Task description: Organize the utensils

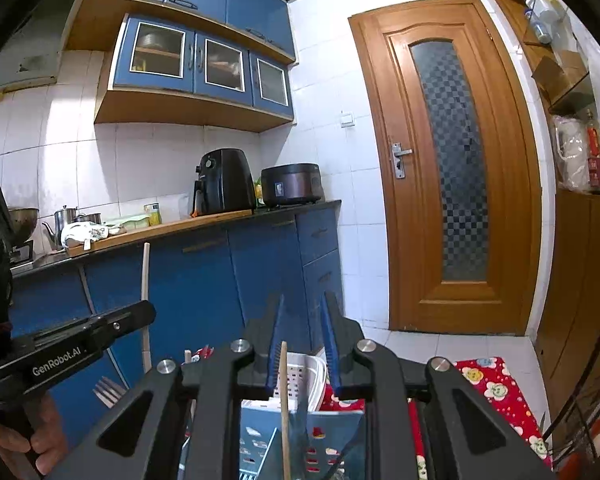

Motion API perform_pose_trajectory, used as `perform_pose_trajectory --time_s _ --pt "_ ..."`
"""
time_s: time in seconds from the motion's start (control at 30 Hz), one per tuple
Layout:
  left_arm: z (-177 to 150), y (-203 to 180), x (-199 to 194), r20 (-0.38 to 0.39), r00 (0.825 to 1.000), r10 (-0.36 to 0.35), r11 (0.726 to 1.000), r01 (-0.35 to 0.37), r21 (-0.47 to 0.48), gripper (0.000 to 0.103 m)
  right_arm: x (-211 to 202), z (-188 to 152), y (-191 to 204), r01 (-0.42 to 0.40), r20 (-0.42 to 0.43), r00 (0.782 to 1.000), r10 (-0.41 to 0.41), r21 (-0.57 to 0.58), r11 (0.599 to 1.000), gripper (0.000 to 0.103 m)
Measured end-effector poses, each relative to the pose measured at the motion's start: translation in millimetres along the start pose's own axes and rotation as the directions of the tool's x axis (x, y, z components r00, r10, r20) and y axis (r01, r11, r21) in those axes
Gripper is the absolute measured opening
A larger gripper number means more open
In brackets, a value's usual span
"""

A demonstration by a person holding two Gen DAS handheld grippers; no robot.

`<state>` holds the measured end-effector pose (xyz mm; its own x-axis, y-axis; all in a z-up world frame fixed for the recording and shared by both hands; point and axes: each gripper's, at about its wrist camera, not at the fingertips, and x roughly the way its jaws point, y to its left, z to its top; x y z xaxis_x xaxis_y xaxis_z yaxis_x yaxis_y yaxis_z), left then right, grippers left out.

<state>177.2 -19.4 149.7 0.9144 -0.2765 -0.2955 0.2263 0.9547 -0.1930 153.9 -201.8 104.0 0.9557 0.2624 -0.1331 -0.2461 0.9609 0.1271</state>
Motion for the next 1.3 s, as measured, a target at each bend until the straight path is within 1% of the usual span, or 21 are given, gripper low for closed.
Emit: perform_pose_trajectory --time_s 0.23,0.27,0.37,0.4,0.47,0.5,0.53,0.6,0.7,0.87,1.0,1.13,1.3 --pt "-9.7 0.3 0.2 -0.015 1.000 -0.016 1.000 0.015 -0.013 0.005 -7.2 -0.6 -1.2 -0.014 -0.022 1.000 0.014 -0.001 1.000 0.021" --pt "-10.3 0.2 -0.2 -0.018 1.000 -0.017 1.000 0.017 -0.015 0.005 -8.4 0.9 -0.7 -0.016 -0.022 1.000 0.016 0.000 1.000 0.022" --pt "-10.6 -0.2 -1.3 -0.027 0.999 -0.024 1.000 0.023 -0.018 0.006 -14.1 5.0 0.2 -0.030 -0.015 0.999 0.030 0.008 1.000 0.032" --pt "-10.4 -0.9 -2.4 -0.028 0.999 -0.026 1.000 0.026 -0.015 0.008 -17.2 7.1 0.4 -0.037 -0.011 0.999 0.037 0.011 0.999 0.033" --pt "-10.4 -2.4 -5.1 -0.027 0.999 -0.026 1.000 0.025 -0.011 0.012 -20.7 10.0 1.1 -0.046 -0.007 0.999 0.046 0.012 0.999 0.033" --pt "-10.1 -3.5 -7.2 -0.026 0.999 -0.022 1.000 0.022 -0.007 0.017 -23.5 12.0 1.5 -0.049 -0.004 0.999 0.049 0.013 0.999 0.033" --pt "-9.7 -4.3 -9.7 -0.025 1.000 -0.019 1.000 0.019 -0.004 0.025 -25.2 13.3 2.2 -0.052 -0.003 0.999 0.052 0.013 0.999 0.033" --pt "-8.0 -7.2 -15.4 -0.016 1.000 -0.020 1.000 0.020 0.002 0.035 -29.2 16.3 3.6 -0.058 -0.001 0.998 0.058 0.014 0.998 0.035" --pt "-4.6 -10.5 -25.8 -0.002 1.000 -0.023 1.000 0.023 0.013 0.040 -38.8 20.6 6.0 -0.072 0.005 0.997 0.072 0.022 0.997 0.040" --pt "-1.7 -16.0 -51.6 0.014 1.000 -0.015 1.000 0.015 0.026 0.058 -62.2 22.9 10.7 -0.101 0.005 0.995 0.101 0.049 0.994 0.051" --pt "-8.2 -20.5 -69.1 -0.016 1.000 0.015 0.999 -0.014 0.035 0.064 -79.1 19.1 16.2 -0.115 -0.017 0.993 0.116 0.060 0.992 0.058" --pt "-18.3 -22.1 -83.1 -0.047 0.998 0.031 0.999 -0.030 0.034 0.067 -97.0 8.8 22.6 -0.116 -0.040 0.992 0.118 0.060 0.991 0.065" --pt "-34.5 -23.2 -99.9 -0.081 0.995 0.063 0.998 -0.061 0.027 0.068 -117.4 -7.0 26.2 -0.094 -0.054 0.994 0.098 0.061 0.994 0.076"
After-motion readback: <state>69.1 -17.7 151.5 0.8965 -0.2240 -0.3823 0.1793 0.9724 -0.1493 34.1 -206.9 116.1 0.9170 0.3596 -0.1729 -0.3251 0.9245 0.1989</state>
